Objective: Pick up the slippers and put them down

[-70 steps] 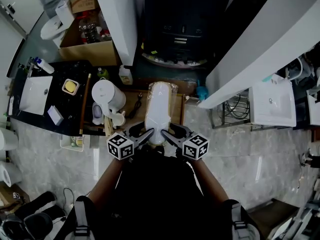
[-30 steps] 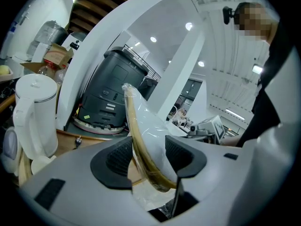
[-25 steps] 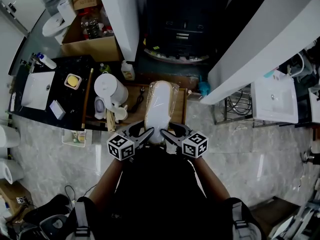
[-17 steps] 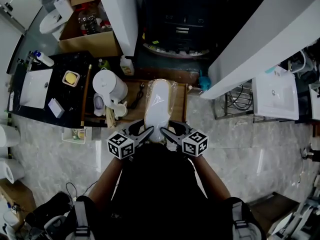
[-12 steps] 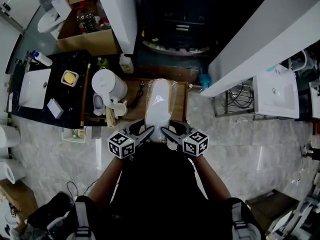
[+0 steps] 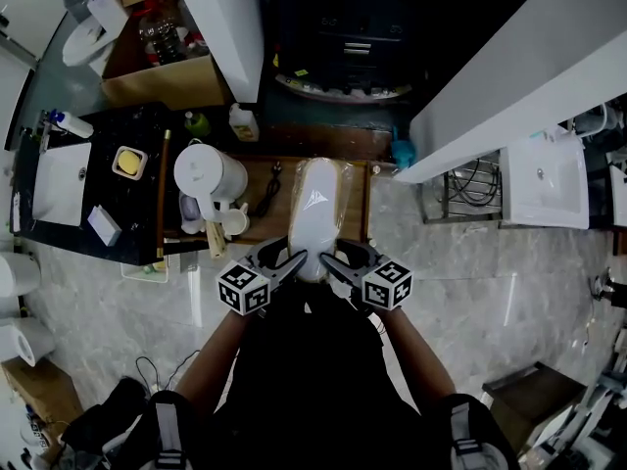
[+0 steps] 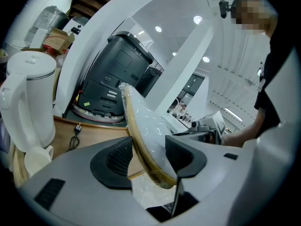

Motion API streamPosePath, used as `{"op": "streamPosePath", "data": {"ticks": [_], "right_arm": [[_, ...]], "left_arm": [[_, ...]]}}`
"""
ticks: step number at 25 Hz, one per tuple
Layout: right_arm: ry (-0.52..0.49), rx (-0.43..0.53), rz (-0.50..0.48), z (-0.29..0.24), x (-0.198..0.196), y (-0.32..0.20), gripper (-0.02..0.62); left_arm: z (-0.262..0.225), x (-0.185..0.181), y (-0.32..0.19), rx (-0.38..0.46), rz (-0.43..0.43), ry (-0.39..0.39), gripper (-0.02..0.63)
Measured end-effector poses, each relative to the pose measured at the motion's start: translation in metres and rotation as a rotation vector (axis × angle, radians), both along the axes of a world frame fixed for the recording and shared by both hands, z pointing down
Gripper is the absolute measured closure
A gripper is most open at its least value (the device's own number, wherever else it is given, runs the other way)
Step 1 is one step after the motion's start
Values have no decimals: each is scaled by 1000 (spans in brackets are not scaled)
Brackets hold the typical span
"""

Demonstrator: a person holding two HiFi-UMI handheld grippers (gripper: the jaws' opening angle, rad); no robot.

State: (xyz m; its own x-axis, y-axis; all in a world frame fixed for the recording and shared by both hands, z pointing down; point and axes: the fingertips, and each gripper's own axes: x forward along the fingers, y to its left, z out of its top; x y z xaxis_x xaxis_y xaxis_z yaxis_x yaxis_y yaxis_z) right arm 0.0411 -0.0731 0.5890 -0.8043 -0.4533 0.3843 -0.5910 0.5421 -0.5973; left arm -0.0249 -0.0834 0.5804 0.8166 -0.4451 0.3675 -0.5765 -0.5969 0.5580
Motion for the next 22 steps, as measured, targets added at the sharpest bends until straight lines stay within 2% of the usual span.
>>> {"op": "streamPosePath", "data": {"ticks": [8, 22], "right_arm": [[0, -47, 8, 19, 0, -9, 379], [41, -107, -11, 65, -4, -31, 380]], "left_arm": [[23, 1, -10, -55, 19, -9, 390], [61, -2, -36, -90, 66, -42, 390]]}}
